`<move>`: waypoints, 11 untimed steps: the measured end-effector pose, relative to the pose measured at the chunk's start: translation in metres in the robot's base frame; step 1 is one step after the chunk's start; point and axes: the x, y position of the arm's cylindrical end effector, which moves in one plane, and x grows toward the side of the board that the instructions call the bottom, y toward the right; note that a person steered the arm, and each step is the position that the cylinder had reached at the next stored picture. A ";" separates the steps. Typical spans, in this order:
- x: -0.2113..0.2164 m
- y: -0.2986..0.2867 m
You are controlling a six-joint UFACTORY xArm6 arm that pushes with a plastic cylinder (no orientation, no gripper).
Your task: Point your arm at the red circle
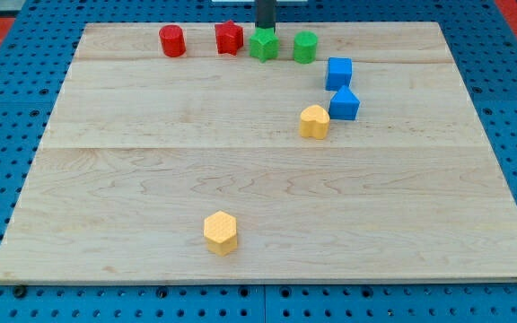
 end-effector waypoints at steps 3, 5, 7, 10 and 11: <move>0.061 -0.026; 0.088 -0.111; 0.070 -0.230; 0.004 -0.196; 0.004 -0.156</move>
